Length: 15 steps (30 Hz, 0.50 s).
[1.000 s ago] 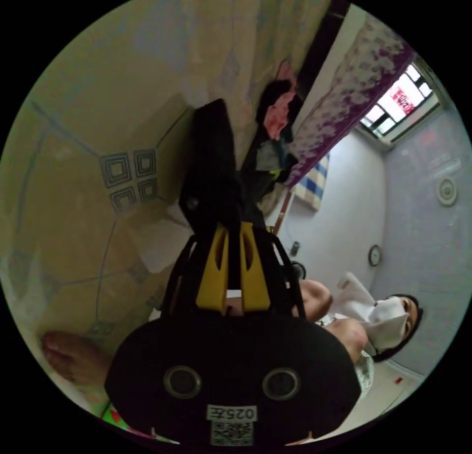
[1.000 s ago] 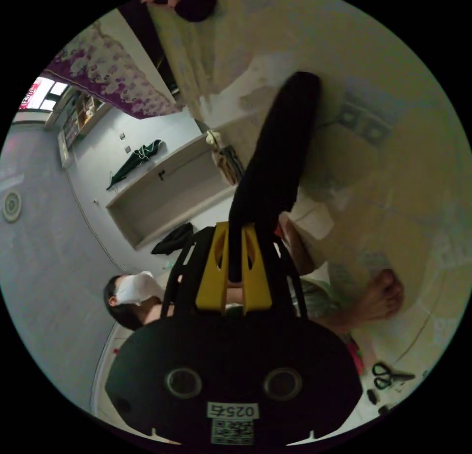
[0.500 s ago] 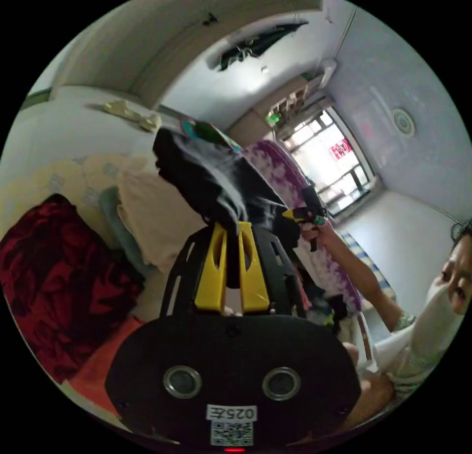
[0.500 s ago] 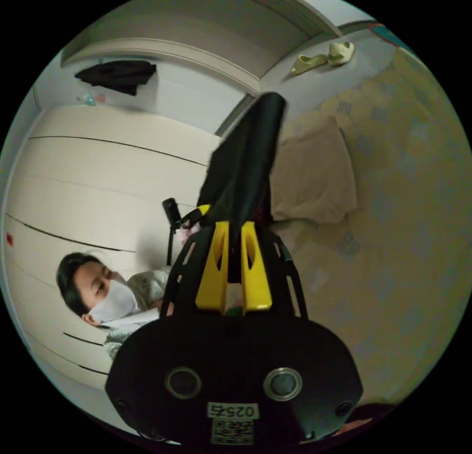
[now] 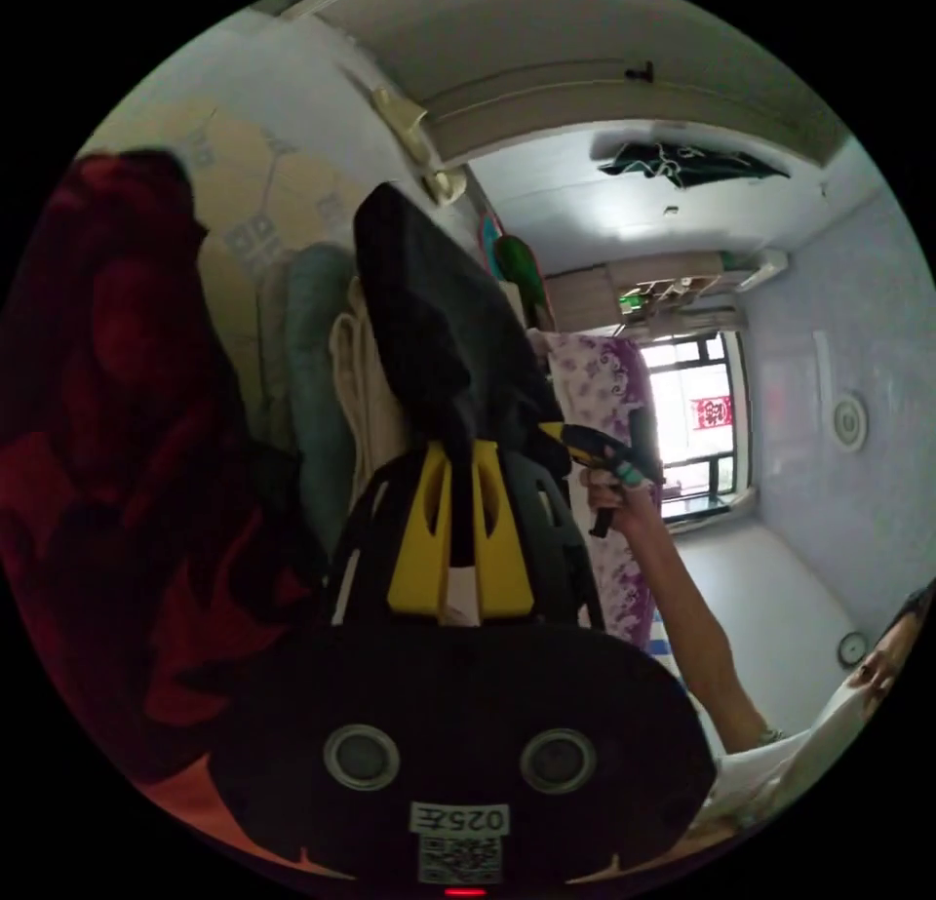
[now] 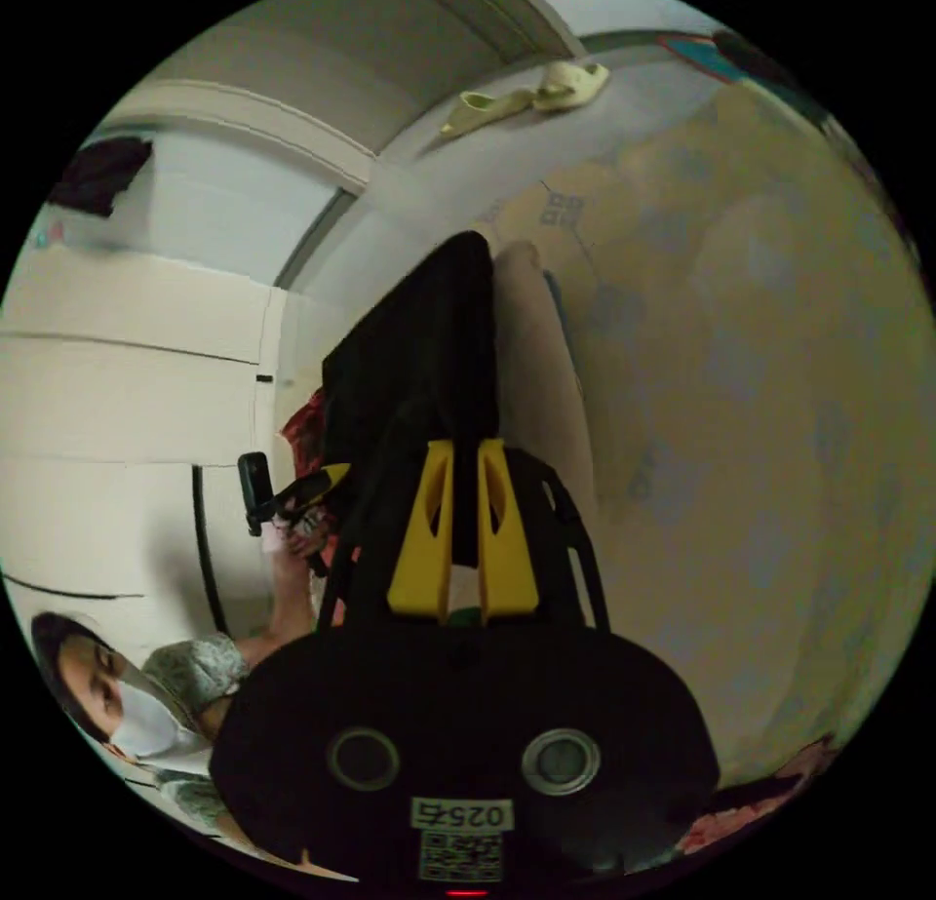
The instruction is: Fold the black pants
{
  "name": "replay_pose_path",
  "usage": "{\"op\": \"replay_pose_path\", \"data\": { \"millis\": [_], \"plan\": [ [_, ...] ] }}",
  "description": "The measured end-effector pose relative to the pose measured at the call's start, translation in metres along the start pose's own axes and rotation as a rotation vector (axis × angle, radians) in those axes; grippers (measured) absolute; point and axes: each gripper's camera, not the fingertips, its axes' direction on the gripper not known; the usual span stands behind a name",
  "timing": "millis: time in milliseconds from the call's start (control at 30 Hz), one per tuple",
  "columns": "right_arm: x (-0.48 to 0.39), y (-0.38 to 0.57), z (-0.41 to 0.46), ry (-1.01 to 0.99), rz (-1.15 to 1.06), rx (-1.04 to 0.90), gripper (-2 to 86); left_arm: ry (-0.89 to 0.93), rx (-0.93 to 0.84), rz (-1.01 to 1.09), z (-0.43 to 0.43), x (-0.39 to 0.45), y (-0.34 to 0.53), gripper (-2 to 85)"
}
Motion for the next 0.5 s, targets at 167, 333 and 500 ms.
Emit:
{"op": "replay_pose_path", "data": {
  "millis": [167, 333, 500],
  "plan": [
    [0.028, -0.044, 0.029, -0.037, 0.049, 0.053, 4.0, -0.113, 0.055, 0.176, -0.020, 0.037, -0.003, -1.4],
    [0.086, -0.058, 0.109, -0.088, 0.198, 0.015, 4.3, -0.152, -0.068, 0.069, -0.010, -0.016, 0.011, -1.4],
    [0.119, -0.085, 0.144, -0.343, 0.322, 0.123, 4.4, 0.047, -0.040, -0.071, -0.038, -0.046, 0.018, -1.3]
  ]
}}
